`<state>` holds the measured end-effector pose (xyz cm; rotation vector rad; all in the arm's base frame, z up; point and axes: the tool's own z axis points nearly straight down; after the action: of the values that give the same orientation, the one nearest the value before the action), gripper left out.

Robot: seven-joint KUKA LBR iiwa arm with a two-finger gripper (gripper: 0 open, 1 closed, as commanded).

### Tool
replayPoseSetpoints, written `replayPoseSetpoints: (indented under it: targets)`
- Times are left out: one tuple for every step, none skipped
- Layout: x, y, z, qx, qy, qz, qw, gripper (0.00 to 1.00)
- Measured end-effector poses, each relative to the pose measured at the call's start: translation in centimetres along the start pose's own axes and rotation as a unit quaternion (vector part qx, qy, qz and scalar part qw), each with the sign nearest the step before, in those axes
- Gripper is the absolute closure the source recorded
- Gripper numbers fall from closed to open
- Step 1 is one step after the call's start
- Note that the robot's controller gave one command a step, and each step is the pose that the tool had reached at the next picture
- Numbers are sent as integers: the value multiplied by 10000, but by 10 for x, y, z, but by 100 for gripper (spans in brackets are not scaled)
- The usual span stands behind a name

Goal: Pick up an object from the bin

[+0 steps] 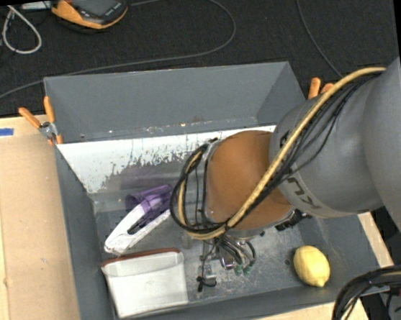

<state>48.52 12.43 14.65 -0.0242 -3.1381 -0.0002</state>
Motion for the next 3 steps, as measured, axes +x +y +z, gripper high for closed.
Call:
replayPoseSetpoints:
  targets:
    - [0, 0, 0, 0, 0, 1, 10000, 0]
    - [12, 37, 66, -5, -11, -410, 9992, 0]
    - [1, 62, 64, 1, -24, 18, 10000, 100]
